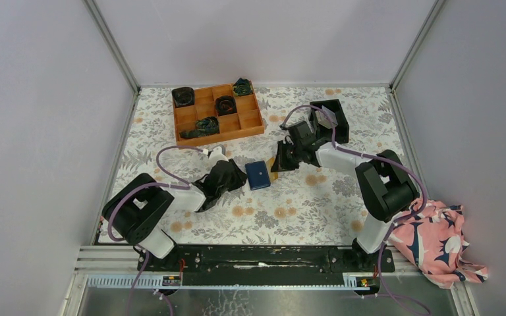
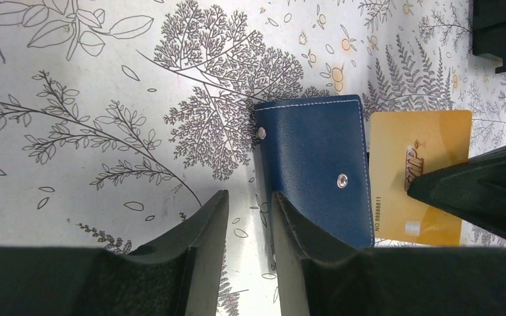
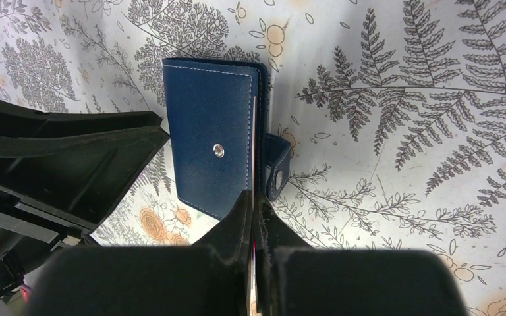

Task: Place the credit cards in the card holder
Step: Open the card holder at the center of the board.

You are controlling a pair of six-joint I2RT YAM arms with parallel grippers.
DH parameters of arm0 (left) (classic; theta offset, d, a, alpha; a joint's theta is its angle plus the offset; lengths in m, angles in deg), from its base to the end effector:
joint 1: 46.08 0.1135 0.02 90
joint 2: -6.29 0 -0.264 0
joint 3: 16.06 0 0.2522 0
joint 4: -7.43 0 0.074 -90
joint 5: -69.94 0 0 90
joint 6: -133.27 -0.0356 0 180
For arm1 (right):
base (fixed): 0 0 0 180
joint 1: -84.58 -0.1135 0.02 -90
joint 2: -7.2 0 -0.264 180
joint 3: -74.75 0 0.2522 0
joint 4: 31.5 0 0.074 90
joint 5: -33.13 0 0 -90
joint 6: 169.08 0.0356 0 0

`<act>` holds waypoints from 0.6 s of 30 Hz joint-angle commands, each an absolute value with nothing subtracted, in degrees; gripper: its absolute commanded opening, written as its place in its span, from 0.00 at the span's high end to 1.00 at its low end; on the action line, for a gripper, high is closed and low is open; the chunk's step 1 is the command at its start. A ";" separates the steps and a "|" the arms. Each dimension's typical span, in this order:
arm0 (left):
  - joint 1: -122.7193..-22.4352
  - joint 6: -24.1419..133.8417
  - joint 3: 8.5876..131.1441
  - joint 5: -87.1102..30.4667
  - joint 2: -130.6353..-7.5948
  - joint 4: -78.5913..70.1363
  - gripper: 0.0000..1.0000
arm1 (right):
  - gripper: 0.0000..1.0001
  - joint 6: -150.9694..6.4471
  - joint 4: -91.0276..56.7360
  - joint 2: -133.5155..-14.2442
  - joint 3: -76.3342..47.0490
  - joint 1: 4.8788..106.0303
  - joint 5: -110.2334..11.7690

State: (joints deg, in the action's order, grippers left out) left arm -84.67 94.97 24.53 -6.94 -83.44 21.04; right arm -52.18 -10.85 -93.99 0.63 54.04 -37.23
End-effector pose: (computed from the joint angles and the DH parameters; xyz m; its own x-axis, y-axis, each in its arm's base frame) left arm 0.2178 -0.1635 0.1236 -0.6449 -0.4632 -0.6079 -0.0695 0.8277 -0.5569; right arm 0.3110 0.1974 0.1782 -0.8729 -0.0203 -0.4875 -0.3122 0.7910 0.5261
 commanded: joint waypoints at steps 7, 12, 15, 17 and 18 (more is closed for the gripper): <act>-85.28 93.54 25.56 -5.55 -85.42 20.65 0.63 | 1.00 -50.55 -15.54 -92.16 3.06 55.37 -33.17; -85.37 93.46 25.53 -5.56 -85.81 20.56 0.63 | 1.00 -49.25 -17.85 -92.58 4.28 56.08 -31.61; -85.37 93.41 25.33 -5.45 -85.90 20.61 0.63 | 1.00 -48.21 -19.41 -92.55 5.20 56.51 -30.82; -85.36 93.53 25.24 -5.41 -85.93 20.66 0.63 | 1.00 -47.53 -20.53 -92.55 5.78 56.77 -29.95; -85.31 93.54 25.13 -5.47 -85.98 20.70 0.63 | 1.00 -47.12 -21.04 -92.42 6.25 56.90 -29.71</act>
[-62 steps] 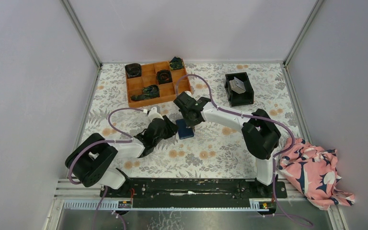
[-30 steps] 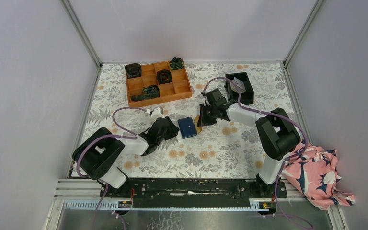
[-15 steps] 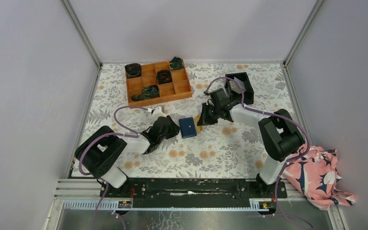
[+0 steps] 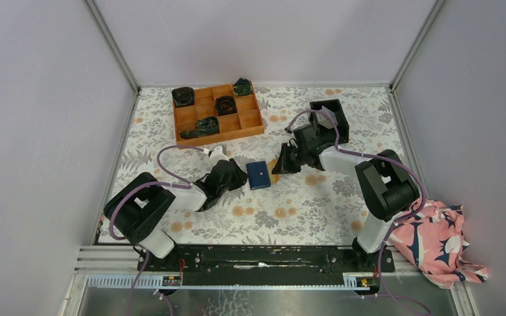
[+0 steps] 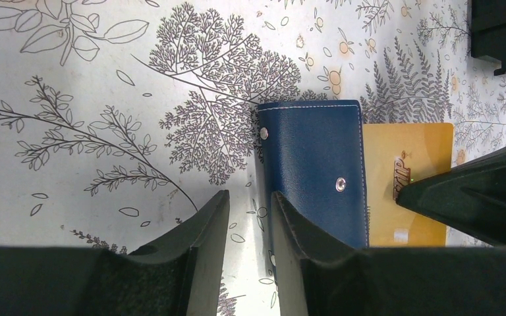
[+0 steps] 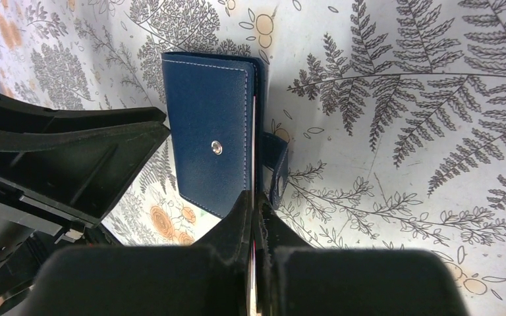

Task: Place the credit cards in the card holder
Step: Open the card holder at the center of the board.

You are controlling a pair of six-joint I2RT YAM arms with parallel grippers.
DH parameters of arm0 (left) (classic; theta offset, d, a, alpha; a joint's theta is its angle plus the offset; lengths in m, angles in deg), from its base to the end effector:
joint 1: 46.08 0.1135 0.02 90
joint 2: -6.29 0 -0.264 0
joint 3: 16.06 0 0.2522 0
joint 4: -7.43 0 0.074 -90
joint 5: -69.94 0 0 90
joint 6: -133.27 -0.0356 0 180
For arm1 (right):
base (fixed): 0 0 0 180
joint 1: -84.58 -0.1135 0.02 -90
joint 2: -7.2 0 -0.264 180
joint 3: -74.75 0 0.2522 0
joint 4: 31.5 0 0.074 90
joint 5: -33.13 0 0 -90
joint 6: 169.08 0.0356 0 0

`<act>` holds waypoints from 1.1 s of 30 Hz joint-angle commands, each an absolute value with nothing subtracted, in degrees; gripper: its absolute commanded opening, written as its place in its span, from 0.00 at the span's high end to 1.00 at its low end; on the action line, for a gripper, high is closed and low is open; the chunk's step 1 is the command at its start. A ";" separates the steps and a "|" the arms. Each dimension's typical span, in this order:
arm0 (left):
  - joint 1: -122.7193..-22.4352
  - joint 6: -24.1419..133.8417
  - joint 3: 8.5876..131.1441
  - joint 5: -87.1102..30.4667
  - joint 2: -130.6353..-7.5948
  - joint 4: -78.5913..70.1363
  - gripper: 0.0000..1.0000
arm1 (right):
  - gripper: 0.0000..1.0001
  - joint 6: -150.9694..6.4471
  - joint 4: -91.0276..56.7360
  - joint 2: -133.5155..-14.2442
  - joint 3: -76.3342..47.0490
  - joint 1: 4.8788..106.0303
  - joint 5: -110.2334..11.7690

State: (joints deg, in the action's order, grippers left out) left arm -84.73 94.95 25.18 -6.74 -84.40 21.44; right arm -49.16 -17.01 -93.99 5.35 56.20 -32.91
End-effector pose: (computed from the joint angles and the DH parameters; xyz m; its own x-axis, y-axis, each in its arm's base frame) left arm 0.2204 -0.1658 0.1229 -0.6426 -0.4637 -0.6100 -0.0693 0.8280 -0.5564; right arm 0.3092 0.1835 0.1626 -0.8909 0.0367 -0.4526 -0.2733 0.7526 0.5991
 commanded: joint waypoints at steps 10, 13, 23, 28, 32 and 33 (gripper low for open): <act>-85.38 93.63 24.29 -5.51 -86.72 21.26 0.64 | 1.00 -43.39 -27.71 -92.15 10.72 58.43 -26.78; -85.45 93.58 24.05 -5.44 -86.83 21.35 0.64 | 1.00 -42.66 -29.23 -91.71 11.74 58.71 -26.30; -85.41 93.54 23.34 -5.09 -87.08 21.53 0.64 | 1.00 -41.96 -30.45 -89.96 12.57 59.26 -25.92; -85.46 93.45 23.36 -5.01 -87.13 21.44 0.64 | 1.00 -42.44 -29.78 -89.40 12.52 59.38 -26.11; -85.44 93.54 23.57 -5.29 -87.34 21.45 0.64 | 1.00 -42.35 -29.92 -89.47 12.58 59.40 -26.03; -85.41 93.54 23.54 -5.29 -87.34 21.49 0.64 | 1.00 -42.38 -30.01 -89.54 12.61 59.38 -25.98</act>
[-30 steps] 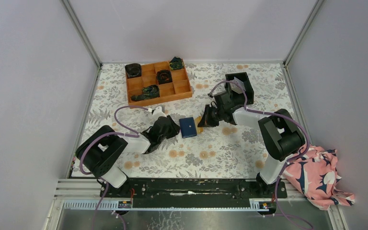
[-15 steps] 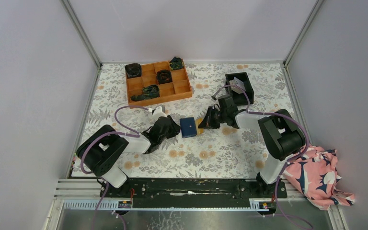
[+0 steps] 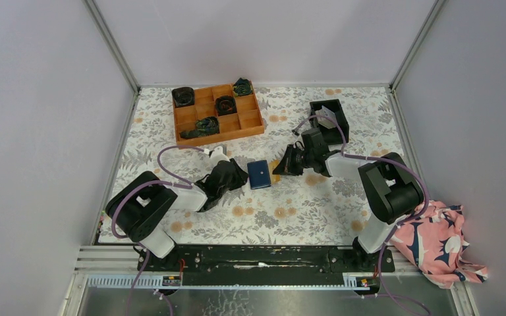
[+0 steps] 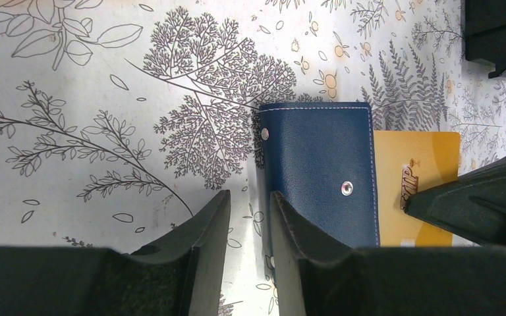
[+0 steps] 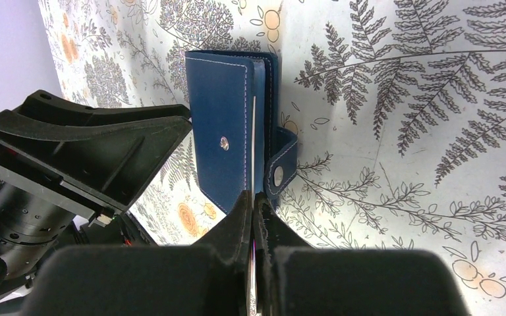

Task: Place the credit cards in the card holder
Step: Open the card holder at the center of the board.

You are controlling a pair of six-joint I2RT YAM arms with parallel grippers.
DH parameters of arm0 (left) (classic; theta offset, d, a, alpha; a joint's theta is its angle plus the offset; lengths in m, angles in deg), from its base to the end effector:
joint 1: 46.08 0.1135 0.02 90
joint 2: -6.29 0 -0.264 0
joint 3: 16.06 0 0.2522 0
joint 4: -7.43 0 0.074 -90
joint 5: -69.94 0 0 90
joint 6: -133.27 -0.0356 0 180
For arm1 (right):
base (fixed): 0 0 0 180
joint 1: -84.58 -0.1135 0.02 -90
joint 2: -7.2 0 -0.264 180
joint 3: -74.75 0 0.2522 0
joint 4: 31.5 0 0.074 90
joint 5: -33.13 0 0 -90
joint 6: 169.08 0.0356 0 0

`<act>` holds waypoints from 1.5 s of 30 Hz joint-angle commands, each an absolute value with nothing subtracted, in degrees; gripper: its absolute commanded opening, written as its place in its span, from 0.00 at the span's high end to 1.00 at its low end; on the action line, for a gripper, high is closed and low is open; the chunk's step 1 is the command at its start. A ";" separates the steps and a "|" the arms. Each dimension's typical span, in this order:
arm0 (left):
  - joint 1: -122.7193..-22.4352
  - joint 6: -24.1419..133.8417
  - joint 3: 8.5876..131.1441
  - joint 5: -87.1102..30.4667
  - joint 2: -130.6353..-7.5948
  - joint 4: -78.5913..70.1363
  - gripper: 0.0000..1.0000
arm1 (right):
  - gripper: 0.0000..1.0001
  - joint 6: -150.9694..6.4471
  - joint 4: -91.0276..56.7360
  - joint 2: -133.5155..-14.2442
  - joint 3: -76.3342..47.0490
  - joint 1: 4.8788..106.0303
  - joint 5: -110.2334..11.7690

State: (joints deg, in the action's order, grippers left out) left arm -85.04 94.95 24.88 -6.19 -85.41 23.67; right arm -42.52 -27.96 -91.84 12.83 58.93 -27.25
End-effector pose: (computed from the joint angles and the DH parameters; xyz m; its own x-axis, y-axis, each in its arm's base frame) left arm 0.2206 -0.1674 0.1205 -0.6317 -0.4688 -0.6175 -0.0624 0.8246 -0.5622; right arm 0.3009 0.1640 0.1536 -0.8973 0.1436 -0.4175 -0.2239 0.6671 0.7105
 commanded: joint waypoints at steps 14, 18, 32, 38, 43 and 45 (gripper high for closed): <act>-85.45 93.63 23.19 -5.70 -88.40 22.25 0.64 | 1.00 -39.44 -35.35 -90.58 14.35 59.36 -23.30; -85.45 93.62 23.21 -5.99 -88.78 22.42 0.64 | 1.00 -38.25 -37.55 -91.02 15.28 59.40 -22.66; -85.45 93.54 21.89 -6.16 -88.98 22.94 0.64 | 1.00 -37.08 -42.61 -92.42 19.57 59.43 -22.65; -85.45 93.63 21.34 -6.34 -89.26 23.37 0.64 | 1.00 -35.62 -45.95 -93.35 21.71 59.41 -22.35; -85.44 93.71 21.02 -6.54 -89.56 23.68 0.64 | 1.00 -34.05 -48.76 -94.40 22.14 59.31 -21.64; -85.45 93.72 20.72 -6.69 -89.82 23.89 0.64 | 1.00 -33.63 -49.26 -94.84 22.13 59.35 -21.67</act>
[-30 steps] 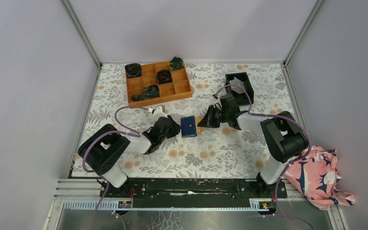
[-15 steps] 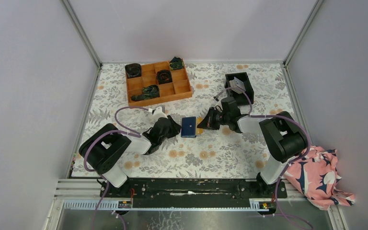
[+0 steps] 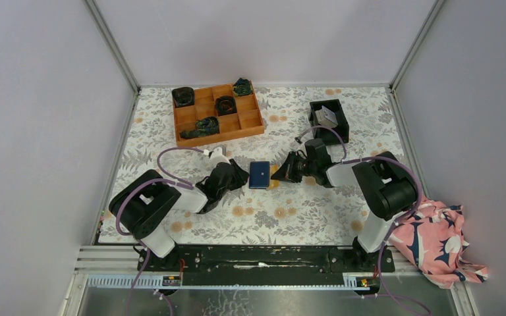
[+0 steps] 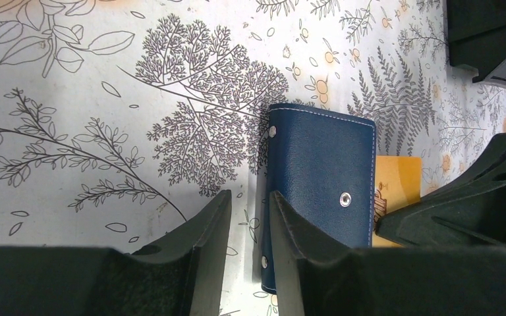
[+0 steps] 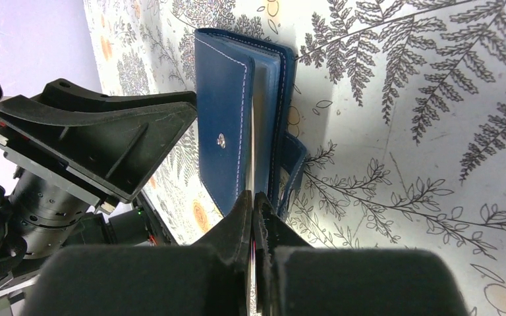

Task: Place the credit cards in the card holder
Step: Open the card holder at the center of the board.

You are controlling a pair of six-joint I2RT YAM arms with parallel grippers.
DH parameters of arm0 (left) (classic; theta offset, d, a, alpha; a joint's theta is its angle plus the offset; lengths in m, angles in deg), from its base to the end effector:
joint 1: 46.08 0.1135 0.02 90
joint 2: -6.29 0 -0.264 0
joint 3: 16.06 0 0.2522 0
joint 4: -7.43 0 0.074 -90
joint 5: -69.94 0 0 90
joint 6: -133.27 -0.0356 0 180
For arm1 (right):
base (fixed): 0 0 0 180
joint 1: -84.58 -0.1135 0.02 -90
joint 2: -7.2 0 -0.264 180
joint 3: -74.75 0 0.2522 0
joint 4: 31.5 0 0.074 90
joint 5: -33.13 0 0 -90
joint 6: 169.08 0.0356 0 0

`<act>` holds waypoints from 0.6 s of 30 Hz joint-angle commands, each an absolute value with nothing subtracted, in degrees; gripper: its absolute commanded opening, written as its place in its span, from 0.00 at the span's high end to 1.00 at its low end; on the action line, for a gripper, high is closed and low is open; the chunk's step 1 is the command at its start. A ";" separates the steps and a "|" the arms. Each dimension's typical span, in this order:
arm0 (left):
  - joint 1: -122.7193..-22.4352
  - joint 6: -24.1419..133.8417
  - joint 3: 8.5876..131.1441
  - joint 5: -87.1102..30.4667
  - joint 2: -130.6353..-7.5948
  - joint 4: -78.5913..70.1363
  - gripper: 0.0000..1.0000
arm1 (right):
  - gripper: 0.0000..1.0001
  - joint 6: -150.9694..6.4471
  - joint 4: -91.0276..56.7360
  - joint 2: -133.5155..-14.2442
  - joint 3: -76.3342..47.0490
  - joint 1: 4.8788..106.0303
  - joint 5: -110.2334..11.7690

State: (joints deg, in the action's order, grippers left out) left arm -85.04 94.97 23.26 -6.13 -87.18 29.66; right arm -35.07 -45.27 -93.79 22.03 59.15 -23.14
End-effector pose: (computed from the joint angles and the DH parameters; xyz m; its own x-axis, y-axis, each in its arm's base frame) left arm 0.2199 -0.1668 0.1152 -0.6091 -0.4871 -0.6260 -0.0429 0.8083 -0.5872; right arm 0.2837 0.1568 0.1258 -0.9032 0.2104 -0.3742 -0.1987 0.5678 0.7988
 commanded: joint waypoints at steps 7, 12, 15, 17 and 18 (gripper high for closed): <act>-85.45 94.16 19.86 -7.44 -90.92 25.28 0.64 | 1.00 -32.74 -51.29 -96.30 22.66 58.89 -22.19; -85.45 93.72 19.20 -6.45 -90.51 24.78 0.64 | 1.00 -35.00 -48.03 -94.03 23.35 58.84 -25.04; -85.45 93.68 19.18 -6.48 -90.67 24.86 0.64 | 1.00 -36.17 -45.55 -92.37 23.11 58.91 -26.03; -85.49 93.70 19.22 -6.50 -90.91 24.92 0.64 | 1.00 -36.61 -44.56 -91.39 23.03 58.88 -26.60; -85.45 93.72 19.16 -6.50 -90.96 25.00 0.64 | 1.00 -36.82 -44.17 -91.04 23.02 58.87 -26.74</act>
